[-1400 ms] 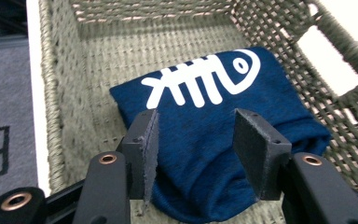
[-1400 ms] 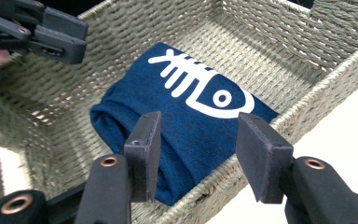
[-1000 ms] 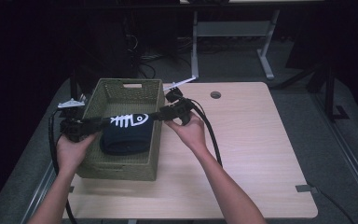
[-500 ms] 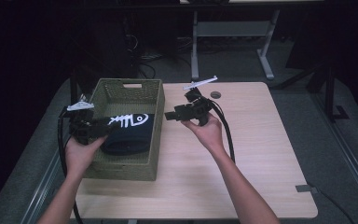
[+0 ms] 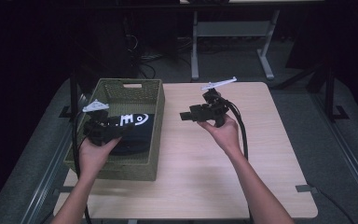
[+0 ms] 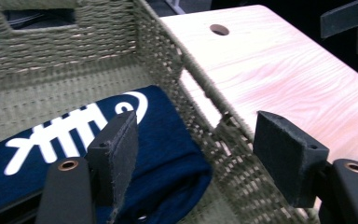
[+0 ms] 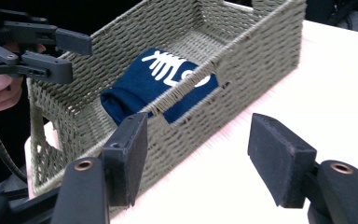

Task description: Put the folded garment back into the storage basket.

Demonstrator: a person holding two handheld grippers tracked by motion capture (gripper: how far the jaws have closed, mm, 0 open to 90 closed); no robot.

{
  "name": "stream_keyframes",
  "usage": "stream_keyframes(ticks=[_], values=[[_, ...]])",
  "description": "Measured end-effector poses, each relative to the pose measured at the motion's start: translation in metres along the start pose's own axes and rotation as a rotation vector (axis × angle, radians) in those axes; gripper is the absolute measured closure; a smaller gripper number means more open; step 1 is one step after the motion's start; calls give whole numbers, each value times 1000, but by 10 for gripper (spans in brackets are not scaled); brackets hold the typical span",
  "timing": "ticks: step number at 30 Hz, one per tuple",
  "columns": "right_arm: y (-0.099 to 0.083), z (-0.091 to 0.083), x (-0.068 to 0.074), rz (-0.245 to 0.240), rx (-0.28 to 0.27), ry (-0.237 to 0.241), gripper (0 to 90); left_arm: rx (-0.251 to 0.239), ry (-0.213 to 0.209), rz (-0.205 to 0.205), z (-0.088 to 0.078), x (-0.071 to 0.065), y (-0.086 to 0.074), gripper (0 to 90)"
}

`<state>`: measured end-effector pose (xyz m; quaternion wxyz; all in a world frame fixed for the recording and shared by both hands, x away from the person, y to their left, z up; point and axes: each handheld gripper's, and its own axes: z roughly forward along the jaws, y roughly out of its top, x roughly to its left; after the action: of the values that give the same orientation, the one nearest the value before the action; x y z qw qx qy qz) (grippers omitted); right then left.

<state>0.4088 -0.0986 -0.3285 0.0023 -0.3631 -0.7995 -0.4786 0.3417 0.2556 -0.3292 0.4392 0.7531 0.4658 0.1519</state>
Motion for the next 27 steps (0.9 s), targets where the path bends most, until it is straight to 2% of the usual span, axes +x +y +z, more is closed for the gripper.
stream_keyframes(ticks=[4,9,11,15,20,27], values=[[-6,-9,-7,10,-2,-9,367,9,-7,20,6,-10,0,294],[-11,-17,-12,16,-3,-14,362,7,-17,16,10,-16,1,290],[-13,-23,-14,16,-7,-20,355,5,-31,41,11,-21,2,307],[-17,-32,-18,19,-10,-27,351,5,-35,55,13,-28,4,301],[-21,-41,-21,17,-15,-40,350,4,-50,54,17,-36,4,279],[-35,-59,-32,43,-14,-66,335,2,-70,69,28,-54,6,245]])
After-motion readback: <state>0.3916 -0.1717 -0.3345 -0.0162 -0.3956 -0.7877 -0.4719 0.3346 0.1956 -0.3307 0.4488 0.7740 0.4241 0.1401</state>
